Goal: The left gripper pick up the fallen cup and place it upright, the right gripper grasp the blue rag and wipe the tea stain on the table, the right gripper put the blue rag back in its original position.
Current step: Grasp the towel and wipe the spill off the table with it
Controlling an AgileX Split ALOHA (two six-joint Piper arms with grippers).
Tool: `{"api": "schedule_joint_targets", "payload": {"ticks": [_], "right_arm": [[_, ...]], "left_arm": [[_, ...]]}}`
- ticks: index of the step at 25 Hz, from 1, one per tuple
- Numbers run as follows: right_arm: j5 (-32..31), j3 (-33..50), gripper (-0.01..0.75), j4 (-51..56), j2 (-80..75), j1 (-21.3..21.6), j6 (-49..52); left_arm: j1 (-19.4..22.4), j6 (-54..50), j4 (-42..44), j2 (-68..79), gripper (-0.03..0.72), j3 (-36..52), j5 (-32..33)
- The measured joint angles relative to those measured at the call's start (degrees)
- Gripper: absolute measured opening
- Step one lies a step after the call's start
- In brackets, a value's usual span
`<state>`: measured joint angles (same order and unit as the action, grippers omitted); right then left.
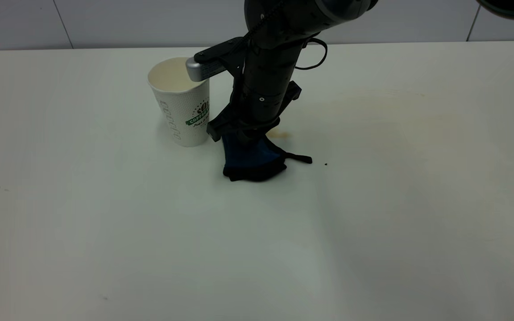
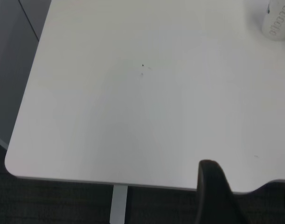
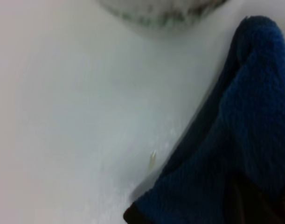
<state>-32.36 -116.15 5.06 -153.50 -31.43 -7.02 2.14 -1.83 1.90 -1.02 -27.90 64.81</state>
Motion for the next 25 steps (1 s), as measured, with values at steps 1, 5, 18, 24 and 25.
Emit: {"api": "schedule_joint_targets", "payload": {"ticks": [1,5,18,24,25], "right_arm": [[1.09,0.00,0.062,0.00,-0.15,0.00,0.00],[4.89,0.00,0.063,0.00,-1.72,0.00,0.15],[11.25,0.00,0.075,-0.33,-2.90,7.53,1.50],[5.58,-0.52,0.086,-2.56,-2.85,15.34,1.53],[4.45,-0.58,0.090,-2.88,-2.73,16.50,1.53]], "left_arm": [[0.00,0.00,0.00,0.00,0.400,0.00,0.00],[0.00,0.00,0.00,0.00,0.400,0.00,0.00],[0.00,0.00,0.00,0.00,0.400,0.00,0.00],[0.00,0.00,0.00,0.00,0.400,0.00,0.00],[0.00,0.00,0.00,0.00,0.400,0.00,0.00]]}}
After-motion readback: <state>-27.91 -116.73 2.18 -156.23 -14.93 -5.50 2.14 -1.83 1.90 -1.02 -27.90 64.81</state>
